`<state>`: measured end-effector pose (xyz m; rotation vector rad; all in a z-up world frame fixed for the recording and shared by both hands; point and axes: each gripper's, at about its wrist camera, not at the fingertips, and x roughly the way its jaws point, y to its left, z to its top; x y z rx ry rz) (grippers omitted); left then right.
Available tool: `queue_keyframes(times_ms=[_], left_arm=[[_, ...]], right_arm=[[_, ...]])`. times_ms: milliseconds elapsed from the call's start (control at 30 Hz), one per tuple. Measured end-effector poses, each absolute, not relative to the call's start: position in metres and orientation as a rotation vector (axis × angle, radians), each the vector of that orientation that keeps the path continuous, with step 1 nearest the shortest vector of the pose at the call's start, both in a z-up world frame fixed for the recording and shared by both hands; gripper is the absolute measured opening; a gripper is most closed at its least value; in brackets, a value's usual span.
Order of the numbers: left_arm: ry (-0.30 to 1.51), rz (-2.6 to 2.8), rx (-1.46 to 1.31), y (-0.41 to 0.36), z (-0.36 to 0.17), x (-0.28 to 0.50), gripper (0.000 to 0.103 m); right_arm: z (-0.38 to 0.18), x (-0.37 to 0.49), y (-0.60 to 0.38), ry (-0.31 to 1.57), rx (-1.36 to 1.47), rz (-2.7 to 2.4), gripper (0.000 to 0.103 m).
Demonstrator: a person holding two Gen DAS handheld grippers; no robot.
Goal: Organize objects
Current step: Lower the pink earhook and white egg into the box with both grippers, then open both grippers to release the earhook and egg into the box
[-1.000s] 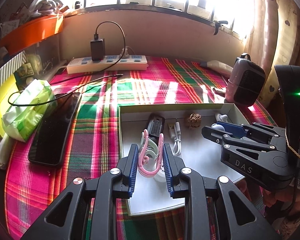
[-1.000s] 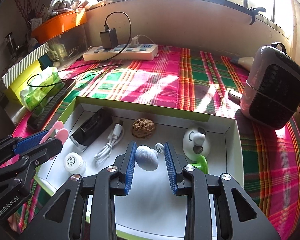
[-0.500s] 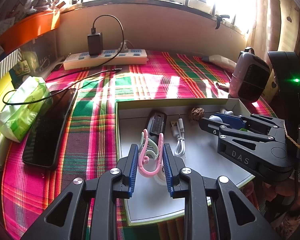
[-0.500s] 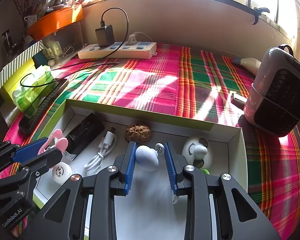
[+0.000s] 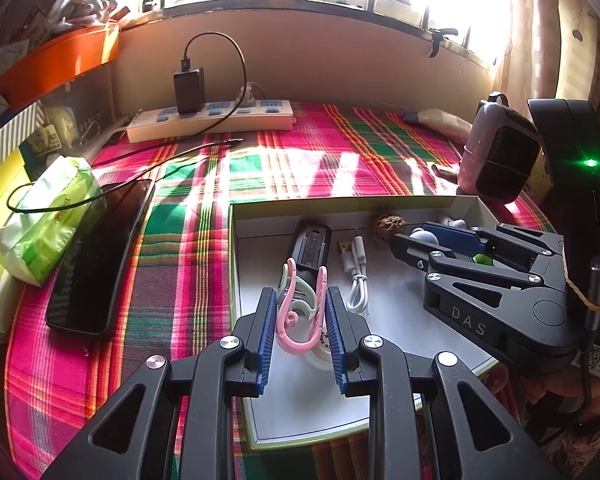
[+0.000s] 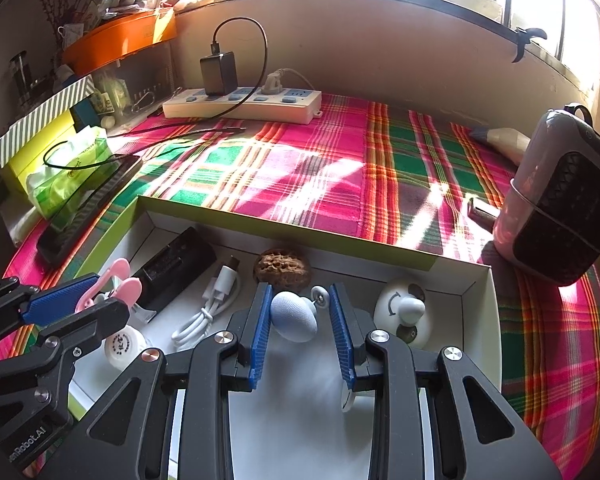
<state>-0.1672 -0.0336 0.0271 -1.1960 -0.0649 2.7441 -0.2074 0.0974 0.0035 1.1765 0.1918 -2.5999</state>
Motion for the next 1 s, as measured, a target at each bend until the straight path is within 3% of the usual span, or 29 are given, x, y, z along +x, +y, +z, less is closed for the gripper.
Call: queue_keyframes(times_ms=[1000], left_arm=[[-0.094,2.733,-1.208,-0.034,0.023,-0.156,0.022]], right_arm=[[0.003,-0.201,0.096,0.221,1.157,-2.614,0.031]])
